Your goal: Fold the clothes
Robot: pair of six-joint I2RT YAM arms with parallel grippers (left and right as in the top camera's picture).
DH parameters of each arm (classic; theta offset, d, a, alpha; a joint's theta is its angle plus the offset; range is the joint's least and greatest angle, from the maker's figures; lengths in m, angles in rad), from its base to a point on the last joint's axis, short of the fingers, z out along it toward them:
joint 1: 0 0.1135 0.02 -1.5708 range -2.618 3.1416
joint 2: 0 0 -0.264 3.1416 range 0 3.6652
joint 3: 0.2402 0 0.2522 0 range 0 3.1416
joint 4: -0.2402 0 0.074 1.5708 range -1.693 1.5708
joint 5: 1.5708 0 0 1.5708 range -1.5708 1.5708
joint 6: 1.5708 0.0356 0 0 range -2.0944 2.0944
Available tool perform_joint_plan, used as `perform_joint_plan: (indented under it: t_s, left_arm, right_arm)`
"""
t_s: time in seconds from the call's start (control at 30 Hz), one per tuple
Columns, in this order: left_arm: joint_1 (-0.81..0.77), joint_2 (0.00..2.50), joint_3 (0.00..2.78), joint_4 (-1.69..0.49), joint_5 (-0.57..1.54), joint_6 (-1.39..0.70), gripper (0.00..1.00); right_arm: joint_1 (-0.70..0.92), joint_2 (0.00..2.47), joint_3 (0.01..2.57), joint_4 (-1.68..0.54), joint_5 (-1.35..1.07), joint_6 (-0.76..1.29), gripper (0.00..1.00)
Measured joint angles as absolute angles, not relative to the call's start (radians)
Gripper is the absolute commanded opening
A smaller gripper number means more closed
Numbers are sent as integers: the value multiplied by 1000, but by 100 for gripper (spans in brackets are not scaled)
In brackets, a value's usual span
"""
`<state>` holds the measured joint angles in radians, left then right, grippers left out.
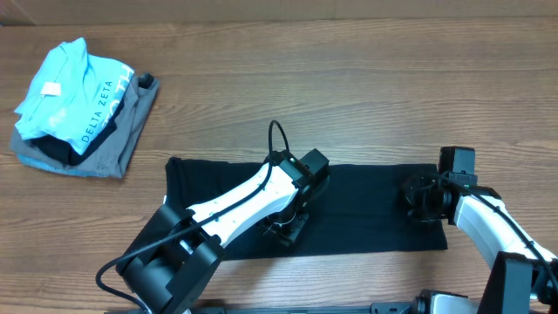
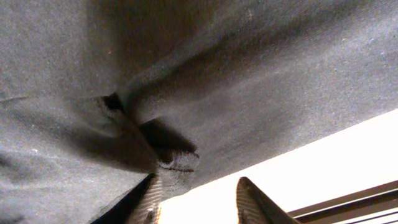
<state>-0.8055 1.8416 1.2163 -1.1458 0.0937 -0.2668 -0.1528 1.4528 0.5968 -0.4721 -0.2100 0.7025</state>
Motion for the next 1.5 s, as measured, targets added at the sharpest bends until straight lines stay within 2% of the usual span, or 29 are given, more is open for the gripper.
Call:
perform_joint_plan:
  t_s: [0.17, 0.27, 0.53, 0.6, 0.63, 0.67, 0.7, 0.73, 0.83, 1.23, 1.3, 1.33, 1.4, 1.5]
  left_arm:
    - [-806, 1842, 1216, -1144, 93, -263, 50]
    - [-808, 1842, 1214, -1121, 85, -262, 42]
    - [-817, 1857, 1187, -1113, 45, -260, 43]
    - [-817, 1858, 1178, -1113, 38, -260, 36]
    - [-817, 1858, 1175, -1111, 36, -261, 29]
    - [-817, 1858, 1173, -1109, 33, -261, 16]
    - [-817, 1859, 1173, -1106, 31, -264, 7]
    - [-817, 1860, 1173, -1100, 31, -266, 4]
    - [-817, 1860, 1173, -1082, 43, -264, 4]
    - [-817, 1864, 1274, -1142, 106, -268, 5]
    - [-817, 1865, 1288, -1159, 105, -268, 31]
    - [-817, 1865, 1293, -1177, 101, -266, 41]
    - [-817, 1865, 1294, -1218, 77, -273, 49]
    - [-817, 1865, 1293, -1239, 30, -295, 52]
  right_arm:
    - [-153, 1453, 597, -472, -210, 702, 19]
    - [-153, 1453, 597, -472, -210, 702, 19]
    - [-153, 1453, 597, -472, -210, 702, 19]
    - [-153, 1453, 597, -472, -211, 702, 19]
    - [-153, 1453, 597, -472, -211, 702, 19]
    - [-152, 1453, 597, -472, -210, 702, 19]
    - [-153, 1453, 597, -472, -210, 702, 19]
    - [-153, 1453, 597, -472, -210, 702, 19]
    - [-153, 1453, 597, -472, -210, 703, 19]
    - [-153, 1453, 597, -471, -210, 703, 19]
    - [-153, 1453, 597, -472, -210, 702, 19]
    - [-153, 1453, 597, -472, -211, 703, 19]
    - [-152, 1453, 597, -472, -210, 702, 19]
    - [-152, 1453, 597, -472, -210, 702, 19]
